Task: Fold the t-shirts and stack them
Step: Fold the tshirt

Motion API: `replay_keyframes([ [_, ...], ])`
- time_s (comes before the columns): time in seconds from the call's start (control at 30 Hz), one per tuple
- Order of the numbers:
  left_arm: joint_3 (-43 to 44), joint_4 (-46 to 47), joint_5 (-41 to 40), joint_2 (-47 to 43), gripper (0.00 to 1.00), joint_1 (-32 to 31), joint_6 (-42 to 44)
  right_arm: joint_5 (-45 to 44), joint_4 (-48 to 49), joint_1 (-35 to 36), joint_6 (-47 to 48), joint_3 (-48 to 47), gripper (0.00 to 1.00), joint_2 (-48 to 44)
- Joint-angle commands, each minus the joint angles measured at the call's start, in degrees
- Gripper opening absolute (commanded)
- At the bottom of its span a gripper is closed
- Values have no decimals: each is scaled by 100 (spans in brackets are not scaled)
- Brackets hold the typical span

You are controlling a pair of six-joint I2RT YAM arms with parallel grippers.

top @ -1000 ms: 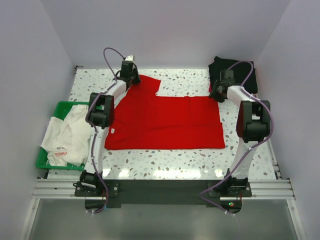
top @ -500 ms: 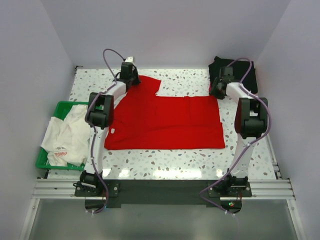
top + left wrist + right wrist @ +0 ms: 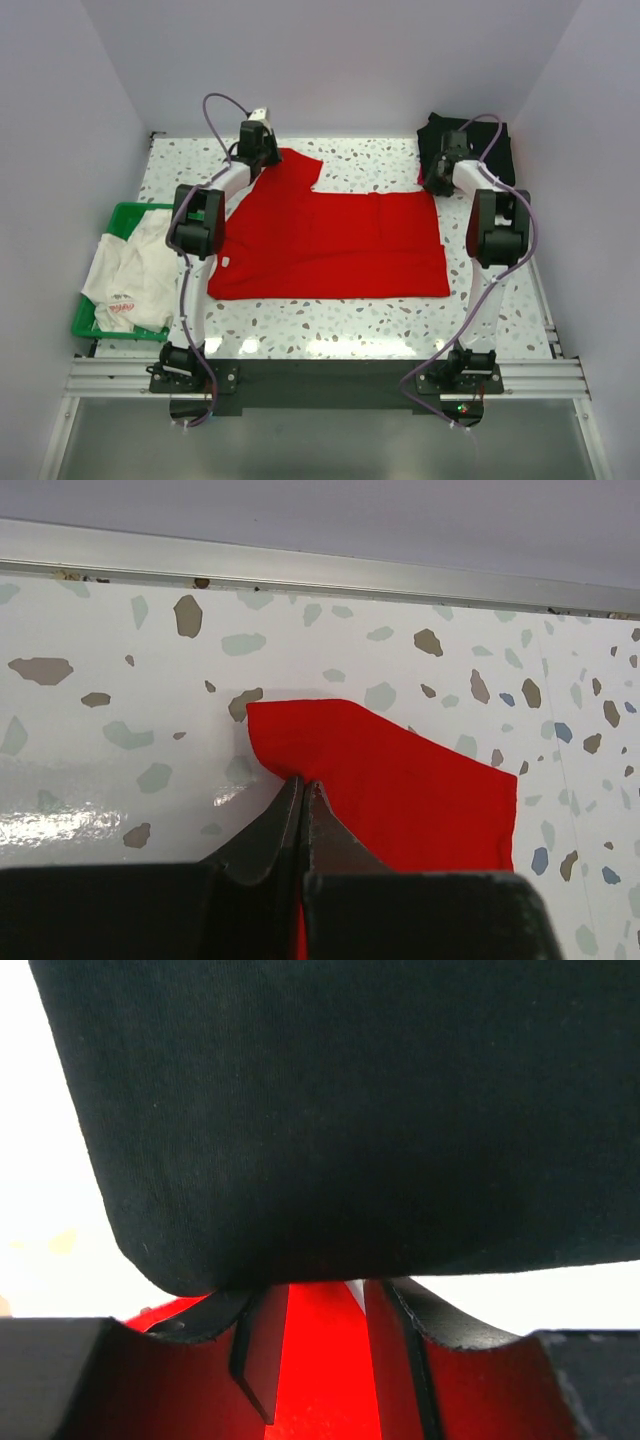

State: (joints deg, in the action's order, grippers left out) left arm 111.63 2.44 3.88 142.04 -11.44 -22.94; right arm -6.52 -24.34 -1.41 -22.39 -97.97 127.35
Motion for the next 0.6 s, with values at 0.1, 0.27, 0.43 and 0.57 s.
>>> replay_keyframes([
  [0.1, -19, 415, 157, -387, 0, -16, 97, 55, -63, 0, 60, -126, 39, 88],
  [0.27, -19, 433, 175, -422, 0, 2, 97, 108, -44, 0, 16, -117, 32, 132],
  [0.43, -10, 442, 218, -528, 0, 54, 53, 99, -89, 0, 7, -152, 18, 80],
  [0.57, 86, 389, 262, -572, 0, 72, 96, 99, -150, 0, 7, -222, 8, 36],
])
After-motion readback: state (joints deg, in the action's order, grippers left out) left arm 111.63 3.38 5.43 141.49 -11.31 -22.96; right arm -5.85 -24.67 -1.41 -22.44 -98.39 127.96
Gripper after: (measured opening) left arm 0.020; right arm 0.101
